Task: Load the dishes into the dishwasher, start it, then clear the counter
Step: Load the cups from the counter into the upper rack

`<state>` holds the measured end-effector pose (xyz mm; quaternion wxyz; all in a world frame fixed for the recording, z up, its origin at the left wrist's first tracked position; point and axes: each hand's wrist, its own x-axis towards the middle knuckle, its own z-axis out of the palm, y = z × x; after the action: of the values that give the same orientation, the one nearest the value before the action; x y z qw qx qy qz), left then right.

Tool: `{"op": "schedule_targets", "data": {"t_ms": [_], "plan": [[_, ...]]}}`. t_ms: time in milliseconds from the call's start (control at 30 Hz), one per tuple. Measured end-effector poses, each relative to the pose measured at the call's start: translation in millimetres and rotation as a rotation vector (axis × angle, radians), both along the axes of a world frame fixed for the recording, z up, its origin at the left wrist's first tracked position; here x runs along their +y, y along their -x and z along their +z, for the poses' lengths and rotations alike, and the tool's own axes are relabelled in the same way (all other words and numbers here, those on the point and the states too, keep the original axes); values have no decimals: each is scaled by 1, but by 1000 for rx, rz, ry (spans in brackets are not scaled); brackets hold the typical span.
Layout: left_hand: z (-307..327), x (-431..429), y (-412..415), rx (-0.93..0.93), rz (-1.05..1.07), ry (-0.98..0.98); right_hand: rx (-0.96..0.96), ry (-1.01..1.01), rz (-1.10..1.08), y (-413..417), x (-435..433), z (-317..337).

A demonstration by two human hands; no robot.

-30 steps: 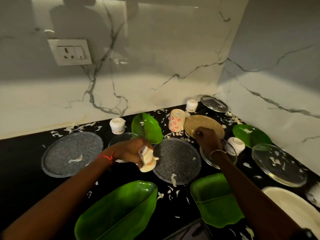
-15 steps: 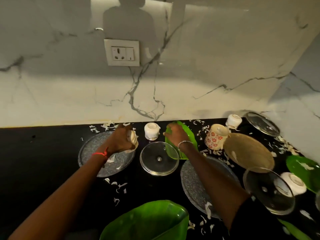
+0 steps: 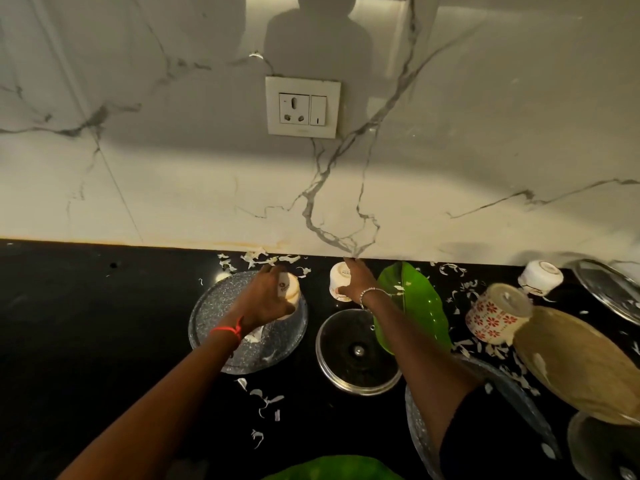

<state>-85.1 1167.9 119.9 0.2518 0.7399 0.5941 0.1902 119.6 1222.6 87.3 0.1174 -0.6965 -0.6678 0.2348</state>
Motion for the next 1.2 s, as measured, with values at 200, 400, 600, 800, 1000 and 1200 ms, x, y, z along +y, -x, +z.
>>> {"op": "schedule_targets", "data": {"t_ms": [200, 400, 600, 800, 1000, 1200], "plan": [[-4, 11, -4, -29, 41, -53, 0, -52, -31, -2, 5, -7], [4, 15, -14, -45, 62, -130, 136, -204, -120, -11, -8, 14], [31, -6, -33, -124, 65, -263, 88, -358, -179, -28, -54, 60], [56, -62, -66, -224, -14, -331, 2, -368, -243, -48, -139, 90], [62, -142, -93, -256, -166, -333, -31, -323, -329, -60, -246, 95], [50, -214, -110, -323, -364, -269, 1, -266, -457, -62, -345, 85]]}}
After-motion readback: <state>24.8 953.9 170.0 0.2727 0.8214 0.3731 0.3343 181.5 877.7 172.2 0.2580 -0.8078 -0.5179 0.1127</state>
